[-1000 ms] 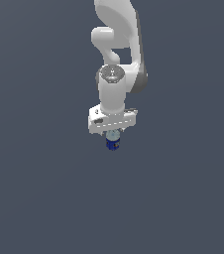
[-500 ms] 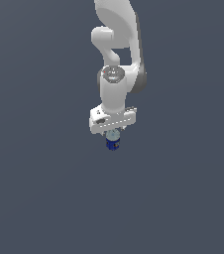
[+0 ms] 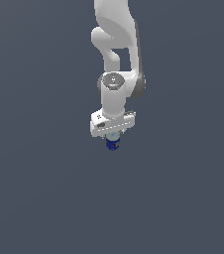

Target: Pick up the object and move it to a goal position.

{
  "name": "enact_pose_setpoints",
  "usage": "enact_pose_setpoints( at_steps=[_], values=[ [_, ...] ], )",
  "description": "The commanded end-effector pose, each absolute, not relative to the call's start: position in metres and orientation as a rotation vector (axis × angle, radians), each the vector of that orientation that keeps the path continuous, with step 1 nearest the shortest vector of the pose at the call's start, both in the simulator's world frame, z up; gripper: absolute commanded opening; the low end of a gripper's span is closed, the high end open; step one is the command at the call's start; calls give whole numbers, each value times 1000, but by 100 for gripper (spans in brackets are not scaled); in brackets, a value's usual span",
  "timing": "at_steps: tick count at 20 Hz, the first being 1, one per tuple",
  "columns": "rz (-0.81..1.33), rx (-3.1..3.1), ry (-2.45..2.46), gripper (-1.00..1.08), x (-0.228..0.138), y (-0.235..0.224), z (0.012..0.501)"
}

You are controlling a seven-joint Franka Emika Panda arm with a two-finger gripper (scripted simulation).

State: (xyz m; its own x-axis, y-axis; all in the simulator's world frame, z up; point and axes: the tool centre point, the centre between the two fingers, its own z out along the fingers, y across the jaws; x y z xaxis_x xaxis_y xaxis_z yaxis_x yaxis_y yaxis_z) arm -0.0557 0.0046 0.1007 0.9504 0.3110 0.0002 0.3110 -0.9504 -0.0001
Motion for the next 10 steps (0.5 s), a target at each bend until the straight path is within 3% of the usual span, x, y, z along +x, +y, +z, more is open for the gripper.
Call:
enact_pose_setpoints(
  at_steps=[1, 8, 9, 10],
  values=[
    [0, -3102, -496, 100, -56, 5, 88],
    [0, -3102, -498, 100, -56, 5, 74],
    [0, -3102, -498, -100, -56, 5, 74],
    [0, -3102, -498, -100, -56, 5, 74]
  ],
)
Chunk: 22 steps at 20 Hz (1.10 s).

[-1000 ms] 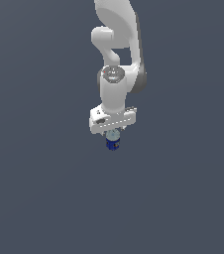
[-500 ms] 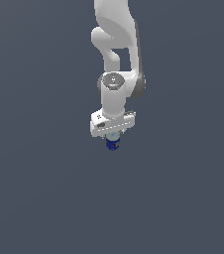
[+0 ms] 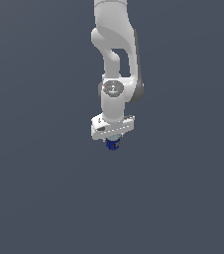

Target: Pick up the object and move it to a goal position.

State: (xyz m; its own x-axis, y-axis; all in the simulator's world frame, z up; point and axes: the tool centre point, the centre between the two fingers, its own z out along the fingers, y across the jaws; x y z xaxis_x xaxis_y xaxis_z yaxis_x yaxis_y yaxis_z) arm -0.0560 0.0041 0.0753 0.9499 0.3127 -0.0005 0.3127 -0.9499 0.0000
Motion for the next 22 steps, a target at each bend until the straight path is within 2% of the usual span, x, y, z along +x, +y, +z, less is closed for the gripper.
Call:
enact_pose_setpoints(
  at_steps=[1, 13, 22],
  values=[
    [0, 3102, 498, -100, -56, 5, 74],
    [0, 3101, 498, -100, -57, 1, 79],
    [0, 3102, 498, -100, -70, -30, 114]
  ],
)
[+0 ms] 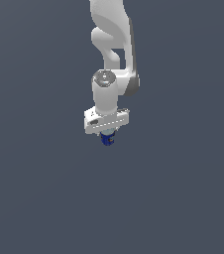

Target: Pick up the object and move it to a goal position.

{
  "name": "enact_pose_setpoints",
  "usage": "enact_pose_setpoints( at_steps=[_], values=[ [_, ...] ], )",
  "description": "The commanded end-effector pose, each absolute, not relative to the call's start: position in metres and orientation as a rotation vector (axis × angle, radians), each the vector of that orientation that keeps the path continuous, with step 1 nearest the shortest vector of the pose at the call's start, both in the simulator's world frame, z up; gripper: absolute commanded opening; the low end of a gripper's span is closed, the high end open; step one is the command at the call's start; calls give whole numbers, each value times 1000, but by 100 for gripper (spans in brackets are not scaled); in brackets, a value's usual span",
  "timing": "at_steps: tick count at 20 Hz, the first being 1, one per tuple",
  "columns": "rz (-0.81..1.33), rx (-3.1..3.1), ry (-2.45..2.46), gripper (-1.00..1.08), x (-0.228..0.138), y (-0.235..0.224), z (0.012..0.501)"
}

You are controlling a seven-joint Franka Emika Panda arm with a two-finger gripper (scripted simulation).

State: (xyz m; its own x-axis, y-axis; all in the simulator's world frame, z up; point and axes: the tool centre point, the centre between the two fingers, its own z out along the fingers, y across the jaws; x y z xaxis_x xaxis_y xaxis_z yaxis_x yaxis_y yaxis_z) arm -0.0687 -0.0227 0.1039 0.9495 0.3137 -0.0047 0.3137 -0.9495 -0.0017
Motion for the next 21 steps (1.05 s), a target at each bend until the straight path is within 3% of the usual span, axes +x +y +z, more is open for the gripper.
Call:
enact_pose_setpoints(
  at_steps=[1, 12, 21],
  values=[
    [0, -3102, -498, -100, -72, -36, 120],
    [-1, -3100, -498, -100, -97, -102, 196],
    [-1, -3101, -498, -100, -103, -123, 219]
  ],
)
